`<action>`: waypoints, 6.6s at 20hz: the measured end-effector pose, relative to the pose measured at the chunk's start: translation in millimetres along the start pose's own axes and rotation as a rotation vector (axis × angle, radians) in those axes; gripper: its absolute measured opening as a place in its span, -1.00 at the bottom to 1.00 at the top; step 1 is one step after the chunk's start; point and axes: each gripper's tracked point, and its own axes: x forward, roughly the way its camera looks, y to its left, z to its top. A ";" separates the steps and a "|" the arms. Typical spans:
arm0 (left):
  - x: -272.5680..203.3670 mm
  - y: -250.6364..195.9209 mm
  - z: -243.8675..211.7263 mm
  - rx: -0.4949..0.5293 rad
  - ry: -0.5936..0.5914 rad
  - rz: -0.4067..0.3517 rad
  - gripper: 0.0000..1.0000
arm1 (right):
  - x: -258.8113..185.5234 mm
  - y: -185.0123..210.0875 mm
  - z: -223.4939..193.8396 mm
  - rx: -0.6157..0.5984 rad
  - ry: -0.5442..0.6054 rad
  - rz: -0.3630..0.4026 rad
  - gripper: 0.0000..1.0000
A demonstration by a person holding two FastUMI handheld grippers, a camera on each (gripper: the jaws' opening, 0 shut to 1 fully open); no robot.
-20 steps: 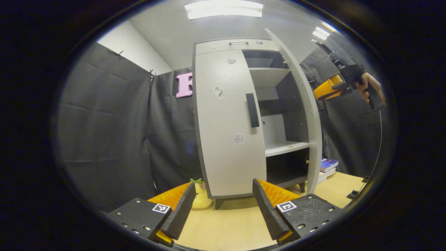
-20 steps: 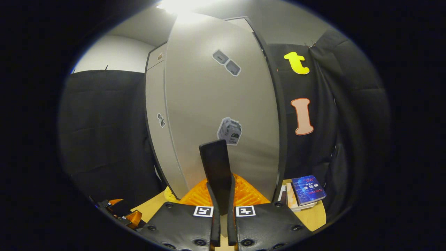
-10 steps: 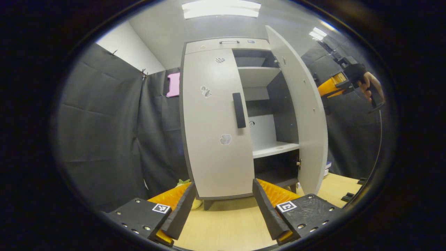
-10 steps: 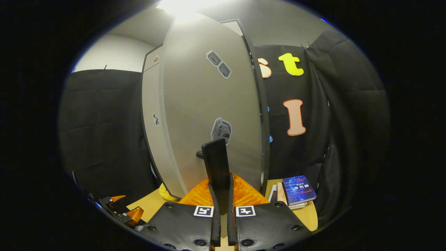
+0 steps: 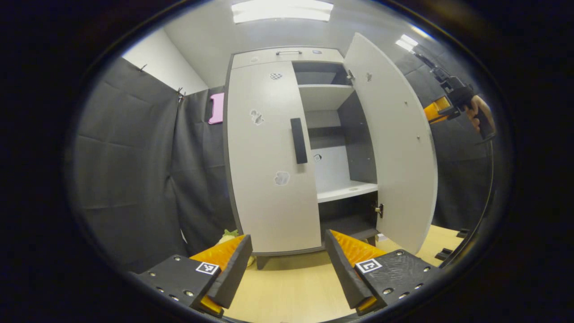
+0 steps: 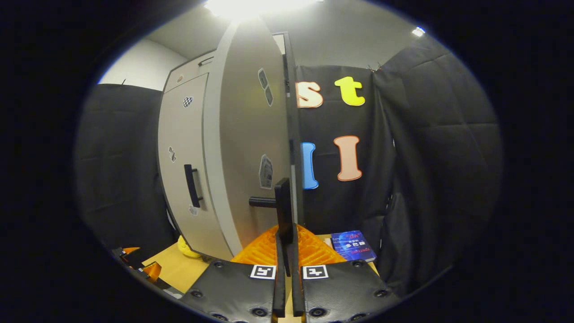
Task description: Open the right door of the double-door shoe cabinet with the right hand, and open the left door with the left hand.
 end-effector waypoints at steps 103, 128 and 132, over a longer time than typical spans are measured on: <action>242.1 53.6 151.9 -0.192 -0.079 -0.075 -0.84 | -90.6 106.6 -79.3 -0.161 -0.079 0.087 0.99; 229.1 95.4 147.0 -0.146 -0.123 0.060 -0.87 | -108.5 159.3 -54.7 -0.115 -0.143 0.061 0.98; 229.0 99.0 146.5 -0.099 -0.099 0.092 -0.87 | -122.2 137.7 -52.6 -0.110 -0.155 0.027 0.97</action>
